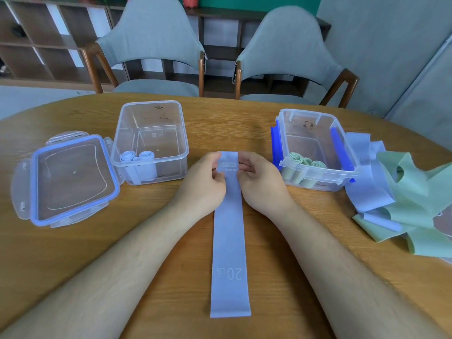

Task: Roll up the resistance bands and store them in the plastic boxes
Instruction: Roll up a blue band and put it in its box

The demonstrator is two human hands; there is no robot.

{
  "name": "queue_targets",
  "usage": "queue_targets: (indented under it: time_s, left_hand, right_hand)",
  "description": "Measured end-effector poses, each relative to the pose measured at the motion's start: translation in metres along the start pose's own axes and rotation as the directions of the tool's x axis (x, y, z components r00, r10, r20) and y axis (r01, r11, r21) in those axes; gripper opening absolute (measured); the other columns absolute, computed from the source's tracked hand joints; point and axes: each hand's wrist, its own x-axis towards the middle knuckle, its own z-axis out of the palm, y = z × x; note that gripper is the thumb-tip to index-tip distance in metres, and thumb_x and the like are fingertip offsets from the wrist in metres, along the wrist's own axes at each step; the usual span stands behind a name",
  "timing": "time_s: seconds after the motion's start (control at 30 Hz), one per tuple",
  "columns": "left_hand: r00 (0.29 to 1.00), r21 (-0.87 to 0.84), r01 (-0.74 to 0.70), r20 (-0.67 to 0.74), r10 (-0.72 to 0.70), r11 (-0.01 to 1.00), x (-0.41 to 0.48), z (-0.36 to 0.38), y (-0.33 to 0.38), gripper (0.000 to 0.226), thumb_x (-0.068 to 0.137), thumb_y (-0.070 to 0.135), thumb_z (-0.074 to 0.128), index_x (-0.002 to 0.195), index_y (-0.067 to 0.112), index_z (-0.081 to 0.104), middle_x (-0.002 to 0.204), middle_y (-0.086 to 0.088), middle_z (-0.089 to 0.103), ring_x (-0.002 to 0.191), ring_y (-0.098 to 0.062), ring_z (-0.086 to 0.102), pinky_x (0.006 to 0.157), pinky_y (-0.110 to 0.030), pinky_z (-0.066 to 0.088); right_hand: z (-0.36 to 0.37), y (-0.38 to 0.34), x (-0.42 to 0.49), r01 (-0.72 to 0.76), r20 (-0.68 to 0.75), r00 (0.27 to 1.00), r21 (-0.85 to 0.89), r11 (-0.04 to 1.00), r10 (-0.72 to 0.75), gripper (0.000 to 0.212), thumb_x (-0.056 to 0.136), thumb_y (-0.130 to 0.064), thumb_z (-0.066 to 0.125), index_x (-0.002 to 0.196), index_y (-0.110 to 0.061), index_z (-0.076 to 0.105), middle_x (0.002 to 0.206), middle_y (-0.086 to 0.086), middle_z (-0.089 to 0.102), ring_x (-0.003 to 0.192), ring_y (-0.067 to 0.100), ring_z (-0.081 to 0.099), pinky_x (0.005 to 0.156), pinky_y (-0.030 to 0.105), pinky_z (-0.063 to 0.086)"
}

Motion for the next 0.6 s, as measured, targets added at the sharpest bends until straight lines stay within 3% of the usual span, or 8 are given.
queue_targets:
  time_s: [0.13,0.23,0.33,0.5,0.6]
  left_hand:
    - [0.999,-0.042,0.035,-0.007,-0.035,0.998,-0.0013,-0.0031,0.0022,0.046,0.101,0.011,0.050,0.146,0.017,0.046,0.145,0.002,0.052,0.131,-0.008,0.049,0.105,-0.021,0.037]
    - [1.000,0.061,0.003,-0.021,-0.002,0.998,-0.0064,-0.0013,0.0046,0.045,0.101,0.012,0.050,0.145,0.015,0.047,0.142,-0.002,0.053,0.131,-0.014,0.050,0.108,-0.027,0.040]
    - [1.000,0.039,-0.002,0.014,0.001,0.999,-0.0070,0.0001,0.0050,0.043,0.101,0.013,0.051,0.143,0.016,0.049,0.139,-0.003,0.055,0.127,-0.014,0.053,0.105,-0.026,0.042]
    - [1.000,0.014,-0.004,0.004,0.004,1.000,-0.0056,-0.0003,0.0036,0.041,0.100,0.013,0.053,0.140,0.017,0.053,0.139,0.000,0.055,0.126,-0.012,0.053,0.104,-0.024,0.041]
    - [1.000,0.017,-0.025,0.010,0.025,1.000,-0.0039,0.0013,0.0009,0.040,0.099,0.011,0.053,0.139,0.017,0.054,0.139,0.000,0.055,0.125,-0.012,0.053,0.105,-0.024,0.041]
  right_hand:
    - [-0.0031,0.0003,0.0000,-0.019,0.039,0.999,-0.004,1.000,0.019,0.044,0.095,-0.008,0.053,0.138,-0.015,0.055,0.129,-0.005,0.064,0.119,0.003,0.058,0.103,0.024,0.049]
    - [-0.0023,-0.0004,-0.0032,-0.018,0.002,1.000,-0.055,0.998,0.019,0.042,0.094,-0.007,0.051,0.135,-0.014,0.059,0.125,-0.004,0.067,0.116,0.005,0.060,0.101,0.024,0.049]
    - [-0.0026,-0.0009,-0.0037,-0.024,0.005,1.000,-0.078,0.997,0.024,0.040,0.095,-0.005,0.052,0.134,-0.011,0.059,0.125,0.001,0.066,0.116,0.008,0.060,0.101,0.025,0.049]
    - [0.0004,-0.0008,-0.0028,-0.015,-0.014,1.000,-0.080,0.997,0.014,0.039,0.095,-0.005,0.052,0.133,-0.012,0.060,0.125,0.000,0.066,0.115,0.006,0.059,0.094,0.010,0.043]
    - [0.0018,-0.0008,-0.0033,-0.007,-0.013,1.000,-0.078,0.997,0.006,0.041,0.095,-0.004,0.052,0.134,-0.011,0.059,0.125,-0.001,0.065,0.116,0.007,0.058,0.093,0.009,0.042]
